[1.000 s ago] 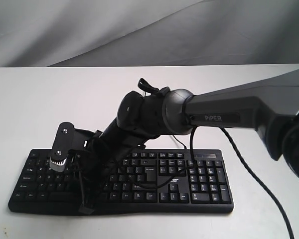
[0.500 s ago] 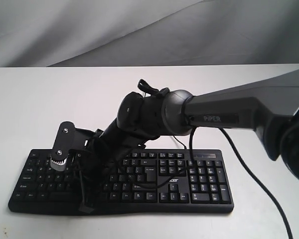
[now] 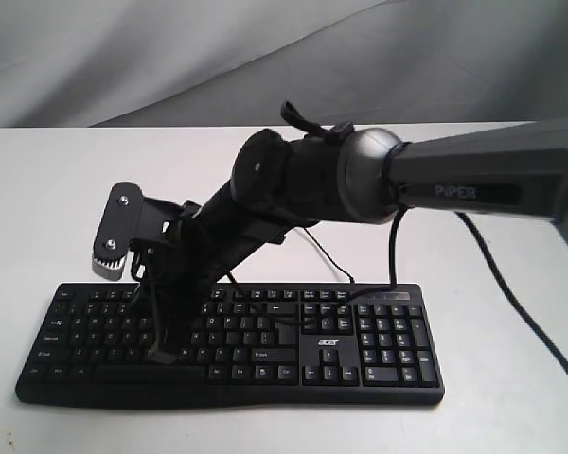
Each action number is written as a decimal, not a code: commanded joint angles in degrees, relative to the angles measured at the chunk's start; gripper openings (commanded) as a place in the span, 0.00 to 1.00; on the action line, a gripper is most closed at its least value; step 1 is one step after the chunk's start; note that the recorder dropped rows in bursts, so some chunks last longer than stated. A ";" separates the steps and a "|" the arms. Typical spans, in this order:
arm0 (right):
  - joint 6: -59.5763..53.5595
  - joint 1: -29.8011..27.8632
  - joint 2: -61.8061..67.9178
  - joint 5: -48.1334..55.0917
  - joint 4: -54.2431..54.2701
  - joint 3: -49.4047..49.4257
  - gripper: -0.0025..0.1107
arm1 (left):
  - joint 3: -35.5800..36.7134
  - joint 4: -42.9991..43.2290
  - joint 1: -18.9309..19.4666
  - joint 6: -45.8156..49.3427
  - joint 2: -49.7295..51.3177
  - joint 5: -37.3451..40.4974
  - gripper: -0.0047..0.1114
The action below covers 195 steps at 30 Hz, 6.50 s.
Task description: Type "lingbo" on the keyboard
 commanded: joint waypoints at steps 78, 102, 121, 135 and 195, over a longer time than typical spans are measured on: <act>15.80 -5.72 -34.47 -14.63 -11.76 9.52 0.02 | 0.28 0.01 -0.38 -0.12 -0.28 -0.55 0.04; 17.67 -5.60 -84.14 -28.47 -13.16 27.61 0.02 | 0.28 0.01 -0.38 -0.12 -0.28 -0.55 0.04; 58.66 -31.86 -101.97 -32.09 -15.45 48.91 0.02 | 0.28 0.01 -0.38 -0.12 -0.28 -0.55 0.04; 62.61 -54.82 -114.27 -15.85 -27.61 63.28 0.02 | 0.28 0.01 -0.38 -0.12 -0.28 -0.55 0.04; 75.27 -54.72 -121.48 -15.28 -44.34 85.11 0.02 | 0.28 0.01 -0.38 -0.12 -0.28 -0.55 0.04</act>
